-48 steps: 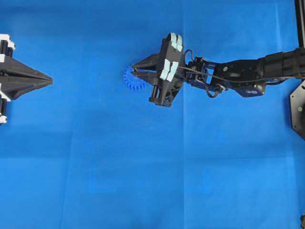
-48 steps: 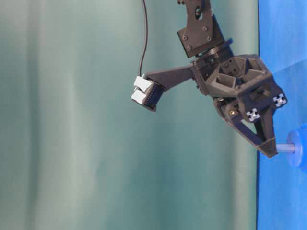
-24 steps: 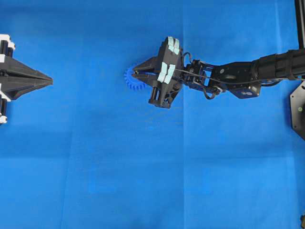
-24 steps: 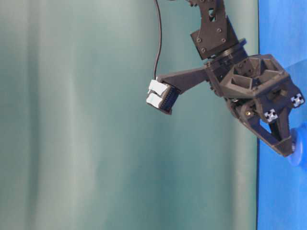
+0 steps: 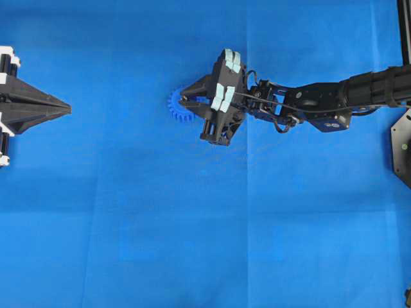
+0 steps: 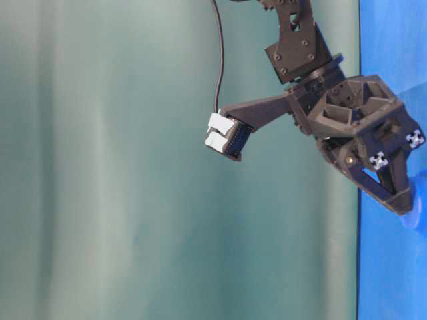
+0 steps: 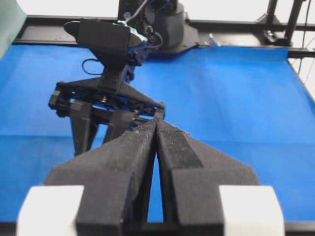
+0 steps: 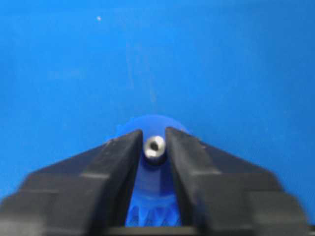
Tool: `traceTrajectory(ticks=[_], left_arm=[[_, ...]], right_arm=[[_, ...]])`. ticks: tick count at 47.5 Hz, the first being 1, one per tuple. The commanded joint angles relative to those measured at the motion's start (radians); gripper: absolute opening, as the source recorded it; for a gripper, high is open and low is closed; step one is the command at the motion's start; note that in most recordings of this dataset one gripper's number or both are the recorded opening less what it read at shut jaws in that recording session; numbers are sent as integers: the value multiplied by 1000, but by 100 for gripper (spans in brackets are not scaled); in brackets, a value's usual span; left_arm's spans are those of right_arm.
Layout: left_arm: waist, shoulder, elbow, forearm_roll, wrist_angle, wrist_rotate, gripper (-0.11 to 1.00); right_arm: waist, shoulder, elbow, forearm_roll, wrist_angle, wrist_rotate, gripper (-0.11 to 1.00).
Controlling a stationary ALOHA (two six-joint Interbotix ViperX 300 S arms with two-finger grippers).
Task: Insert the shaft placed at a random location into the center hole of the small gear at another random location.
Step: 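Press the shaft down into the gear hole with the right gripper, then open the right gripper and raise it away from the gear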
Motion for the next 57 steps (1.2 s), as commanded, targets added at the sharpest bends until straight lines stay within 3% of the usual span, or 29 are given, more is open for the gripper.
traceTrajectory(ticks=[1,6,10,57], left_arm=[[-2,8,-9,0,-9,-2,0],[-2,9,-9,0,-9,-2,0],[0,9,-9,0,-9,-2,0],[0,3,-9,-2,-9,-2,0]], right_arm=[[2,-14,-18,2,-3,5,38],[3,-15,-20,3,-2,6,71],[2,-15,-21,3,-3,6,86],[0,-255,-20,-3,107,-11,82]])
